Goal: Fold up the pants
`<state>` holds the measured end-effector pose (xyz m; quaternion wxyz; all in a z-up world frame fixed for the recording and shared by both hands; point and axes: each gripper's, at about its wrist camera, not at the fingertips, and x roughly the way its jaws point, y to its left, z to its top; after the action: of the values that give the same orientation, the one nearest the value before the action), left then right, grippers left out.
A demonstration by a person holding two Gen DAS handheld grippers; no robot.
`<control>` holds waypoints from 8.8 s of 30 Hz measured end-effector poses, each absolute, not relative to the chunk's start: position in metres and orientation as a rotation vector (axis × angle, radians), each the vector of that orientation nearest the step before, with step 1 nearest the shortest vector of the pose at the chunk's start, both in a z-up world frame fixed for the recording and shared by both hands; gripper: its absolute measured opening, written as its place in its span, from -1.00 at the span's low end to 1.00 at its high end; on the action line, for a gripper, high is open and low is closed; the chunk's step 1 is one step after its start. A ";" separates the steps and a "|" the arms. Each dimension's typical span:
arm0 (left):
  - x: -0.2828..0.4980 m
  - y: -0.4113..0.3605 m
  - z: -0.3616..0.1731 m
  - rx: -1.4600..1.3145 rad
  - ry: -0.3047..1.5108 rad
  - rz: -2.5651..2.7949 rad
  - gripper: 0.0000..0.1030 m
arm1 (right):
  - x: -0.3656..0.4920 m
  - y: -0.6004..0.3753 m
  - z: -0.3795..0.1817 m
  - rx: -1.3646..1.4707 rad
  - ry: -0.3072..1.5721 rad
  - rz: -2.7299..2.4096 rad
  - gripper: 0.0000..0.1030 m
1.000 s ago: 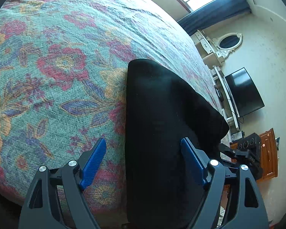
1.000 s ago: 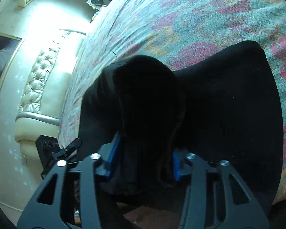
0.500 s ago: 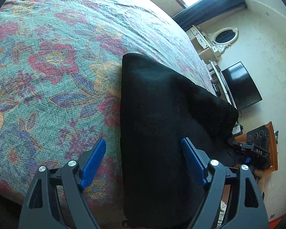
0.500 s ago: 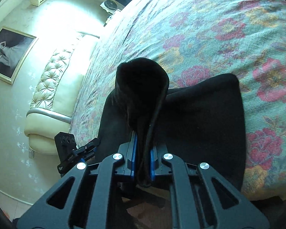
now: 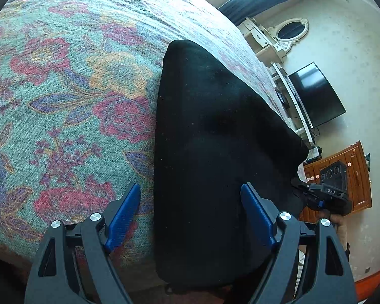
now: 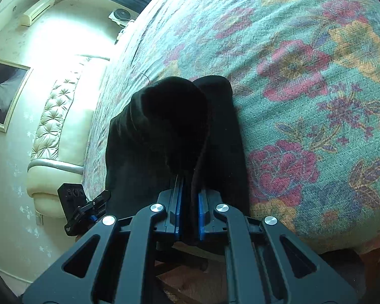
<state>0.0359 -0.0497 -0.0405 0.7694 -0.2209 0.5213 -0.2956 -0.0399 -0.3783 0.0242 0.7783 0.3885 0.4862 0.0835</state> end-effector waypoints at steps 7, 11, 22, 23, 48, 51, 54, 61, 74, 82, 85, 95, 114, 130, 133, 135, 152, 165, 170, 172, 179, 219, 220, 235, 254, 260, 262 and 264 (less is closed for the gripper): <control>0.035 -0.028 -0.036 -0.593 1.121 -0.643 0.55 | -0.063 -0.408 0.034 0.933 0.980 0.194 0.42; 0.034 -0.014 -0.044 -0.733 1.167 -0.662 0.55 | -0.077 -0.423 0.036 0.942 0.966 0.155 0.48; 0.022 -0.022 -0.053 -0.795 1.210 -0.698 0.60 | -0.079 -0.397 -0.006 1.041 1.057 0.259 0.61; 0.021 -0.023 -0.054 -0.799 1.212 -0.700 0.61 | -0.078 -0.395 -0.008 1.029 1.067 0.261 0.61; 0.002 -0.050 -0.017 -0.503 1.100 -0.655 0.11 | -0.086 -0.423 0.025 0.837 1.009 0.198 0.55; 0.008 -0.047 -0.001 -0.460 0.999 -0.708 0.48 | -0.076 -0.435 0.034 0.833 0.956 0.208 0.64; 0.031 -0.045 0.007 -0.416 0.918 -0.716 0.48 | -0.049 -0.442 0.023 0.896 0.932 0.239 0.67; 0.108 -0.056 -0.031 -0.452 1.041 -0.762 0.49 | 0.016 -0.442 -0.008 0.932 0.946 0.311 0.67; 0.158 -0.084 -0.047 -0.610 1.087 -0.794 0.25 | 0.028 -0.437 -0.020 0.953 0.936 0.351 -0.28; 0.152 -0.089 -0.039 -0.515 1.072 -0.727 -0.45 | 0.029 -0.426 -0.006 0.954 0.889 0.346 -0.40; 0.154 -0.086 -0.030 -0.522 1.059 -0.708 -0.48 | 0.040 -0.414 0.005 0.940 0.863 0.360 -0.43; 0.197 -0.035 -0.016 -0.507 1.009 -0.592 -0.48 | 0.129 -0.375 0.000 0.950 0.880 0.431 -0.44; 0.257 0.047 -0.034 -0.540 1.004 -0.449 -0.47 | 0.239 -0.329 -0.039 1.018 0.966 0.490 -0.44; 0.190 0.076 -0.023 -0.637 0.982 -0.501 0.15 | 0.148 -0.344 -0.030 1.074 0.913 0.420 0.44; 0.151 0.085 -0.031 -0.685 1.016 -0.471 0.25 | 0.125 -0.335 -0.031 1.081 0.918 0.440 0.45; 0.130 0.090 -0.037 -0.748 1.022 -0.461 0.27 | 0.116 -0.325 -0.032 1.069 0.923 0.454 0.46; 0.095 0.056 -0.039 -0.811 1.008 -0.427 0.23 | 0.102 -0.291 -0.030 0.954 0.966 0.329 -0.28; 0.105 0.057 -0.033 -0.650 1.021 -0.418 -0.15 | 0.070 -0.288 -0.030 1.053 0.903 0.330 -0.39; 0.101 0.062 -0.029 -0.631 1.024 -0.418 -0.22 | 0.065 -0.293 -0.022 1.046 0.901 0.343 -0.41; 0.099 0.065 -0.028 -0.631 1.031 -0.420 -0.23 | 0.061 -0.296 -0.022 1.054 0.903 0.348 -0.41; 0.096 0.067 -0.031 -0.602 1.033 -0.433 -0.23 | 0.056 -0.306 -0.042 1.099 0.909 0.346 -0.40; 0.186 0.072 -0.025 -0.461 0.972 -0.535 0.20 | 0.181 -0.358 -0.026 1.030 0.898 0.365 0.56; 0.196 0.066 -0.027 -0.457 0.981 -0.535 0.26 | 0.190 -0.359 -0.029 1.042 0.908 0.369 0.55; 0.234 0.030 -0.040 -0.297 0.937 -0.481 0.36 | 0.216 -0.373 -0.050 1.006 0.941 0.416 -0.42; 0.236 0.038 -0.040 -0.337 0.918 -0.518 0.37 | 0.213 -0.382 -0.052 1.009 0.940 0.407 -0.38; 0.232 0.049 -0.036 -0.402 0.936 -0.563 0.37 | 0.196 -0.396 -0.046 1.051 0.902 0.394 0.05; 0.229 0.056 -0.035 -0.426 0.959 -0.588 0.41 | 0.183 -0.401 -0.040 1.051 0.893 0.375 0.25; 0.220 0.059 -0.033 -0.408 0.974 -0.616 0.47 | 0.169 -0.400 -0.036 1.024 0.906 0.374 0.34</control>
<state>0.2195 0.0588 -0.0334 0.8188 -0.1914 0.4574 -0.2892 0.1692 -0.4000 -0.0361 0.7594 0.4701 0.4158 0.1716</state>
